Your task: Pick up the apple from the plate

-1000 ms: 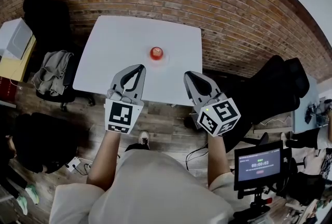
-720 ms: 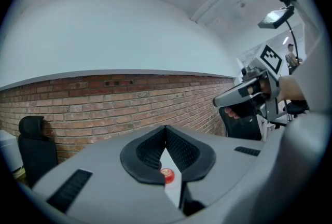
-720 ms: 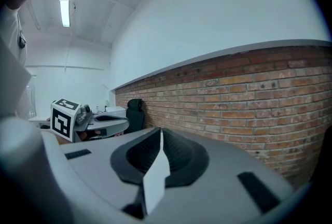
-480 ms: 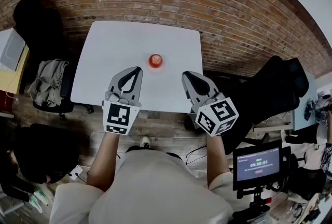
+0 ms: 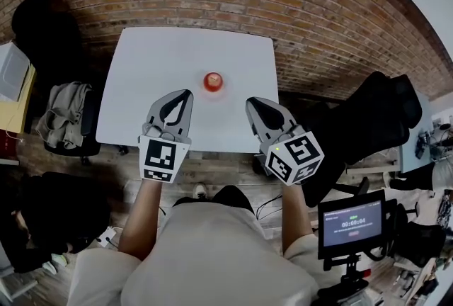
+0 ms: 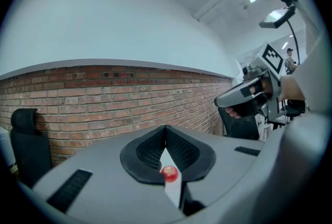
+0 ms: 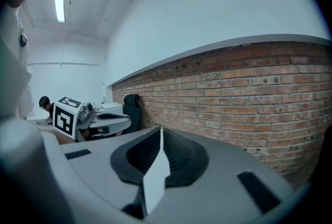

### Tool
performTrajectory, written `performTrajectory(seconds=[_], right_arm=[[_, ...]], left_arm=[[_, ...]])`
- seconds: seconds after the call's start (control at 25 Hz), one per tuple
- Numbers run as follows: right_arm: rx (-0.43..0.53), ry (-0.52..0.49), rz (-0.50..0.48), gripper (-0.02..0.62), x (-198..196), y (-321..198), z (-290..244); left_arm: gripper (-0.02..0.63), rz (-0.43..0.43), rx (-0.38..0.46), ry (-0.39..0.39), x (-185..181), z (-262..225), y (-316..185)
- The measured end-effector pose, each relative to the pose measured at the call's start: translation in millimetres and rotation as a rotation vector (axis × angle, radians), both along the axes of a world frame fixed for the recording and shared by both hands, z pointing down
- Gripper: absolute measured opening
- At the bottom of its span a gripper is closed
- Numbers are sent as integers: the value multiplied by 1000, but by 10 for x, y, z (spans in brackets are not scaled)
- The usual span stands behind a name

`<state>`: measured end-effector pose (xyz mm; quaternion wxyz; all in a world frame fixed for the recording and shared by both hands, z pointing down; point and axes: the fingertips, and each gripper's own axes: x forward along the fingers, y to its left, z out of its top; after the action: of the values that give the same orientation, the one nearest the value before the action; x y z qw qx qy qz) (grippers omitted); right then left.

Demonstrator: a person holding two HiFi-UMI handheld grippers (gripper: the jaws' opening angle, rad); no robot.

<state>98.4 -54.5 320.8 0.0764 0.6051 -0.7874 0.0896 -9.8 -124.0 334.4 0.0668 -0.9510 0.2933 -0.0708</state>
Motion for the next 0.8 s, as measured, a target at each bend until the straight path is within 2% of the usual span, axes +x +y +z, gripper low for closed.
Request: performTrajectory(seconds=[0.36, 0.8], right_arm=[[-28, -22, 10, 4, 32, -47, 101], [-76, -11, -35, 5, 127, -472, 363]], left_arm=[[6, 21, -7, -2, 46, 31, 83], [6, -20, -42, -15, 136, 220, -269]])
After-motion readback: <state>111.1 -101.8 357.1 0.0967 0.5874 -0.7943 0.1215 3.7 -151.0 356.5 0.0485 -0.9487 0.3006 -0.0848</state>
